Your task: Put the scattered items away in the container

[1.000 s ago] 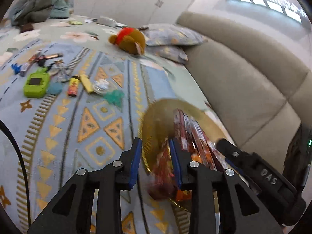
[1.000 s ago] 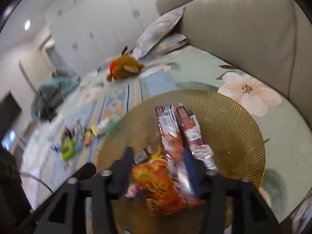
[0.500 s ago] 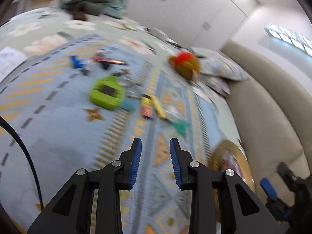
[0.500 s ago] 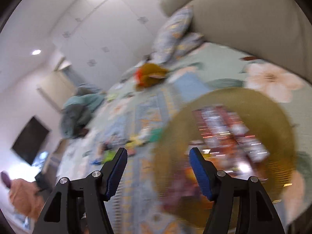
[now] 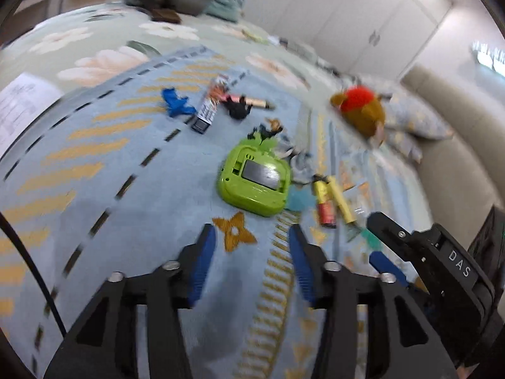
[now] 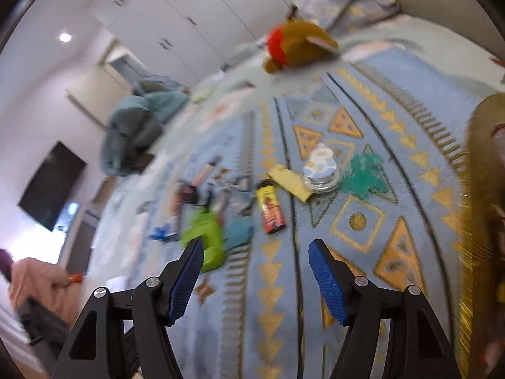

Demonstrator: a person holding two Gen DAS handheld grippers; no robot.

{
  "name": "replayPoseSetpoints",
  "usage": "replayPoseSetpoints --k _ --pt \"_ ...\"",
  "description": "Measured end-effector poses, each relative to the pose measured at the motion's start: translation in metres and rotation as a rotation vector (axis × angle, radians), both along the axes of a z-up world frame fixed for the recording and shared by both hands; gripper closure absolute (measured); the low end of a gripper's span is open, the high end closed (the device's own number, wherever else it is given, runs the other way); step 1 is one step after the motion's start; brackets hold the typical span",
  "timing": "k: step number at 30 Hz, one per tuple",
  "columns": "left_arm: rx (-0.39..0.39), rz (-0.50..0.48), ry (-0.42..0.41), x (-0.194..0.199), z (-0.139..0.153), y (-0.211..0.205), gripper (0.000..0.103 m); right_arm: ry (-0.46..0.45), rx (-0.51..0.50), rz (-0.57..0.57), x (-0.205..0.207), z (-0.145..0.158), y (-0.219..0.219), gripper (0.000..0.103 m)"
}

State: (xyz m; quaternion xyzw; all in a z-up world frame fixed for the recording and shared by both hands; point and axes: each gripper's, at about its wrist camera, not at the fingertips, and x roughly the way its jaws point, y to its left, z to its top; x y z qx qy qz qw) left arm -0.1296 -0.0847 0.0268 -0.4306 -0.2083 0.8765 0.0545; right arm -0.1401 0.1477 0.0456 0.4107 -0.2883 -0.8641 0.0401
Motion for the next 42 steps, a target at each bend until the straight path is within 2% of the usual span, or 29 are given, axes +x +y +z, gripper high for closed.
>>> replayPoseSetpoints --k 2,4,6,10,13,16,19,20,21,22,24,25,26,27,29,33,37,42 --pt "-0.022 -0.008 -0.027 -0.018 -0.009 0.005 0.054 -0.047 0.01 0.011 -0.017 -0.017 0.002 0.035" --pt "-0.042 -0.035 -0.045 -0.033 -0.018 0.01 0.054 -0.089 0.068 0.005 -0.034 -0.03 0.002 0.035" --pt "-0.094 -0.069 -0.014 -0.04 -0.021 0.019 0.053 -0.06 0.159 0.009 -0.044 -0.03 -0.003 0.035" --pt "-0.197 -0.129 0.033 -0.042 -0.025 0.036 0.048 -0.053 0.434 0.09 -0.067 -0.034 -0.03 0.035" --pt "-0.217 -0.179 0.05 -0.042 -0.025 0.045 0.043 -0.056 0.501 0.102 -0.075 -0.042 -0.03 0.035" --pt "-0.286 -0.182 0.037 -0.053 -0.026 0.055 0.042 -0.057 0.564 0.106 -0.081 -0.045 -0.035 0.038" --pt "-0.347 -0.17 0.024 -0.062 -0.026 0.063 0.042 -0.048 0.562 0.094 -0.081 -0.043 -0.034 0.05" --pt "-0.359 -0.163 0.026 -0.063 -0.025 0.064 0.042 -0.043 0.561 0.088 -0.08 -0.041 -0.034 0.06" --pt "-0.359 -0.161 0.029 -0.063 -0.025 0.063 0.042 -0.037 0.554 0.088 -0.079 -0.04 -0.033 0.067" --pt "-0.353 -0.158 0.035 -0.062 -0.025 0.061 0.042 -0.03 0.548 0.086 -0.077 -0.039 -0.031 0.069" --pt "-0.31 -0.159 0.058 -0.058 -0.025 0.055 0.044 -0.013 0.537 0.087 -0.075 -0.036 -0.031 0.08" --pt "-0.287 -0.164 0.064 -0.057 -0.024 0.052 0.049 -0.003 0.525 0.088 -0.073 -0.034 -0.031 0.082" --pt "-0.261 -0.174 0.073 -0.055 -0.024 0.05 0.062 0.002 0.512 0.086 -0.071 -0.032 -0.031 0.083" --pt "-0.234 -0.185 0.08 -0.052 -0.023 0.048 0.068 0.006 0.495 0.083 -0.068 -0.031 -0.03 0.084" --pt "-0.202 -0.186 0.094 -0.045 -0.021 0.044 0.072 0.015 0.469 0.075 -0.061 -0.03 -0.028 0.084" --pt "-0.117 -0.151 0.129 -0.031 -0.014 0.026 0.078 0.043 0.433 0.074 -0.036 -0.026 -0.023 0.085" --pt "-0.144 -0.16 0.149 -0.021 -0.007 0.022 0.08 0.067 0.386 0.07 -0.011 -0.019 -0.017 0.085" --pt "-0.152 -0.137 0.124 -0.024 -0.005 0.019 0.08 0.054 0.359 0.081 0.005 -0.023 -0.016 0.085"
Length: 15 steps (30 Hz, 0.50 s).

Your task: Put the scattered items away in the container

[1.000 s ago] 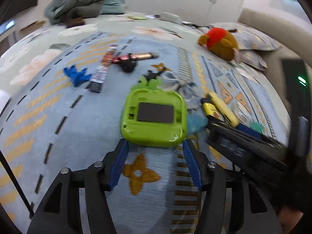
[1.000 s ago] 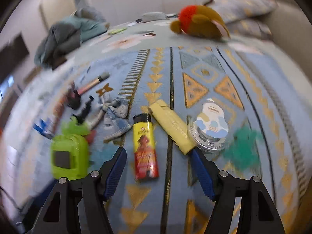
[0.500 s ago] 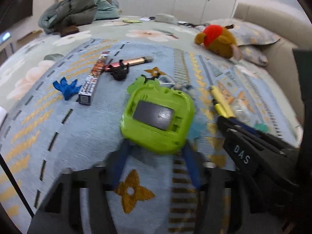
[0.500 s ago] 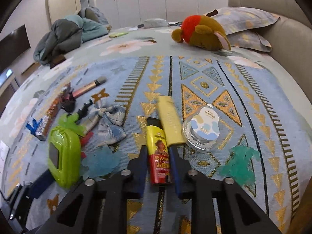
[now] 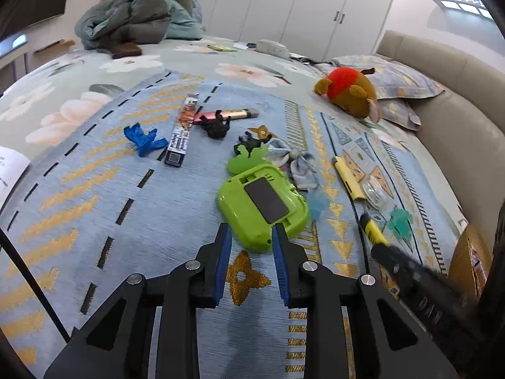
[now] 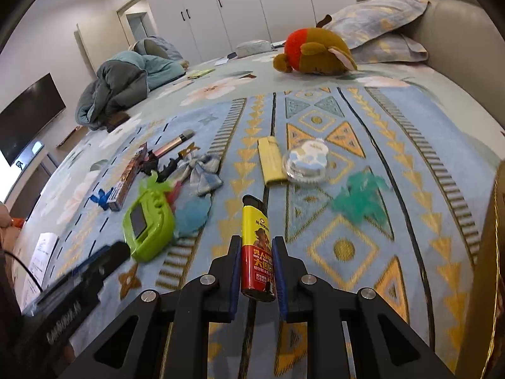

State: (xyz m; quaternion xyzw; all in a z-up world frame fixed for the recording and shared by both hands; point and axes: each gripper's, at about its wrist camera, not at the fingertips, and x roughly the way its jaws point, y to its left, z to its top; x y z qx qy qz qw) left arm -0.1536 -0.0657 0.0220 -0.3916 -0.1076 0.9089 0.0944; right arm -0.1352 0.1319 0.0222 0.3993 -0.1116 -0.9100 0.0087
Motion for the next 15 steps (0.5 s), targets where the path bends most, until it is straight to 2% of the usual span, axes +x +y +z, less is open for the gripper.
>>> replayPoseSetpoints --k 1,2,3,5,9,13,15 --pt "0.022 -0.011 -0.007 -0.001 0.0 0.0 0.077 -0.014 -0.008 0.008 0.0 -0.005 -0.001 0.085" --pt "0.057 -0.032 -0.018 -0.003 0.001 0.001 0.065 -0.03 -0.017 0.011 -0.001 -0.008 -0.001 0.086" --pt "0.087 -0.048 -0.027 -0.005 0.002 0.002 0.061 -0.046 -0.027 0.01 -0.003 -0.012 0.0 0.086" --pt "0.131 -0.059 -0.051 -0.01 0.003 0.008 0.041 -0.047 -0.041 0.008 -0.005 -0.013 0.003 0.086" --pt "0.04 0.078 -0.046 -0.022 0.003 0.015 0.039 -0.045 -0.045 0.007 -0.004 -0.014 0.002 0.086" --pt "0.057 0.181 -0.103 -0.038 -0.008 0.01 0.039 -0.047 -0.041 0.008 -0.004 -0.015 0.001 0.086" --pt "0.089 0.212 -0.078 -0.042 -0.012 0.006 0.037 -0.05 -0.039 0.009 -0.004 -0.016 0.0 0.086"
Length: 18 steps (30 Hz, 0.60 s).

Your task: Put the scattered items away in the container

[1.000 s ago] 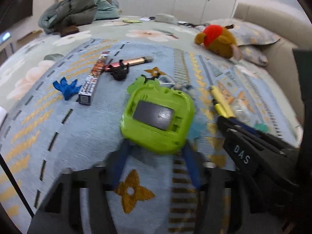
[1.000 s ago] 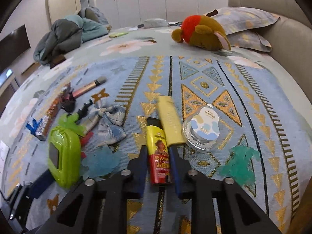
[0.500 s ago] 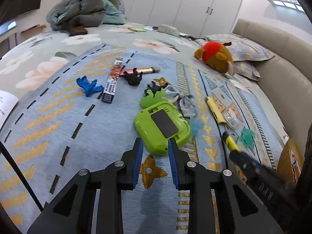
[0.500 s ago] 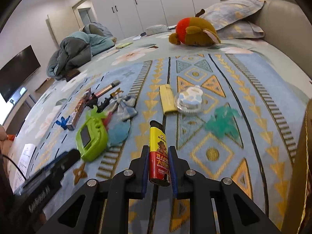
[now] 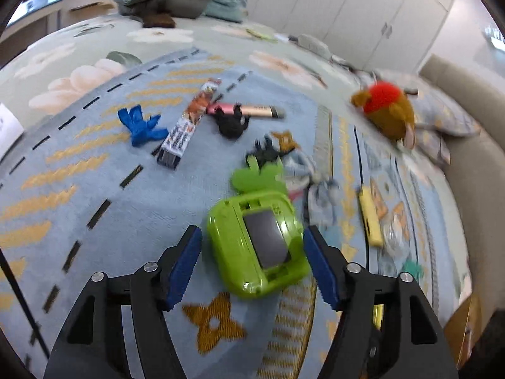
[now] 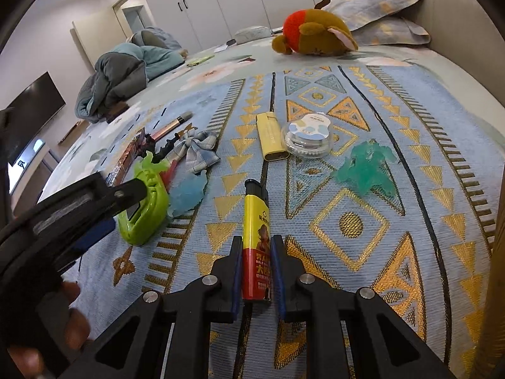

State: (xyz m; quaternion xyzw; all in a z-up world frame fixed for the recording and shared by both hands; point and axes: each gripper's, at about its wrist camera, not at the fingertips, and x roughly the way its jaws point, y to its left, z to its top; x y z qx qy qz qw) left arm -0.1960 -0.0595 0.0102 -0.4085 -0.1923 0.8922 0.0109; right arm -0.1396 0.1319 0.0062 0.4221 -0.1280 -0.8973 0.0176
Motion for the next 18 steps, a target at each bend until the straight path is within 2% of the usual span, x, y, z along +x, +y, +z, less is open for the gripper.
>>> replayPoseSetpoints --k 2,4,6,8,9,13,18 --pt "0.053 0.053 -0.02 -0.006 -0.005 -0.004 0.034 -0.001 -0.006 0.0 0.0 0.0 0.001 0.086" --pt "0.055 0.09 -0.04 -0.01 -0.006 0.0 0.034 -0.004 -0.004 0.0 0.001 -0.001 0.001 0.086" --pt "-0.025 0.082 -0.052 -0.014 -0.006 0.014 0.03 -0.005 0.009 0.001 0.0 0.0 0.0 0.086" --pt "-0.182 0.038 -0.041 -0.012 -0.008 0.036 0.026 -0.006 0.02 0.001 0.0 0.0 -0.002 0.086" --pt "-0.197 0.039 -0.019 -0.007 -0.007 0.038 0.026 -0.005 0.02 0.001 0.0 0.0 -0.002 0.086" --pt "-0.075 0.056 -0.008 -0.001 -0.011 0.022 0.024 -0.003 0.009 0.0 0.001 0.0 -0.001 0.086" --pt "-0.108 0.054 -0.015 -0.004 -0.011 0.027 0.023 -0.003 0.043 -0.001 0.0 -0.001 -0.004 0.086"
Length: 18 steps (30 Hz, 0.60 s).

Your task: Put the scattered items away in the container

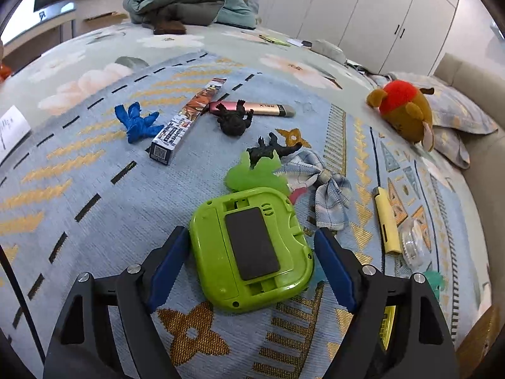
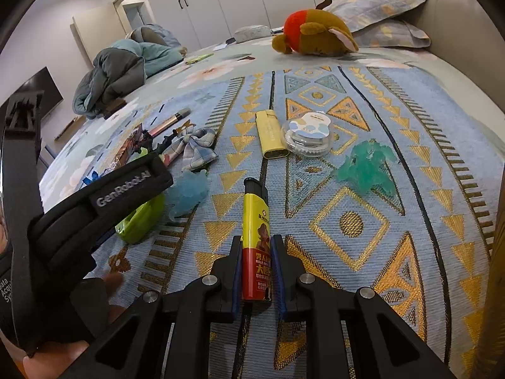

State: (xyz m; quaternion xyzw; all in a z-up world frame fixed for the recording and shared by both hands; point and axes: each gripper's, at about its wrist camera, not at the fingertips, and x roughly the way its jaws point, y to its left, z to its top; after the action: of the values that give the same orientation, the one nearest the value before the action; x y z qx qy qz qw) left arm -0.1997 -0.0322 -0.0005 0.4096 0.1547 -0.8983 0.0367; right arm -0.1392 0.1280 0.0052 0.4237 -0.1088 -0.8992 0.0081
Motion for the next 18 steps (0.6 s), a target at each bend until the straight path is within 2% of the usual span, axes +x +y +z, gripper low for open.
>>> replayPoseSetpoints --k 6,10,12,18 --pt "0.017 -0.001 0.026 0.015 0.001 -0.002 0.025 0.001 0.028 0.0 0.0 0.0 -0.002 0.086" --pt "0.053 0.035 0.04 0.019 0.003 -0.013 0.036 0.007 0.014 -0.001 0.001 0.0 -0.001 0.086" --pt "0.071 0.064 0.043 0.025 0.004 -0.02 0.037 0.012 -0.014 -0.001 0.002 0.0 0.002 0.086" --pt "0.066 -0.034 0.093 0.059 0.022 -0.033 0.038 0.038 -0.164 -0.015 0.017 0.002 0.021 0.087"
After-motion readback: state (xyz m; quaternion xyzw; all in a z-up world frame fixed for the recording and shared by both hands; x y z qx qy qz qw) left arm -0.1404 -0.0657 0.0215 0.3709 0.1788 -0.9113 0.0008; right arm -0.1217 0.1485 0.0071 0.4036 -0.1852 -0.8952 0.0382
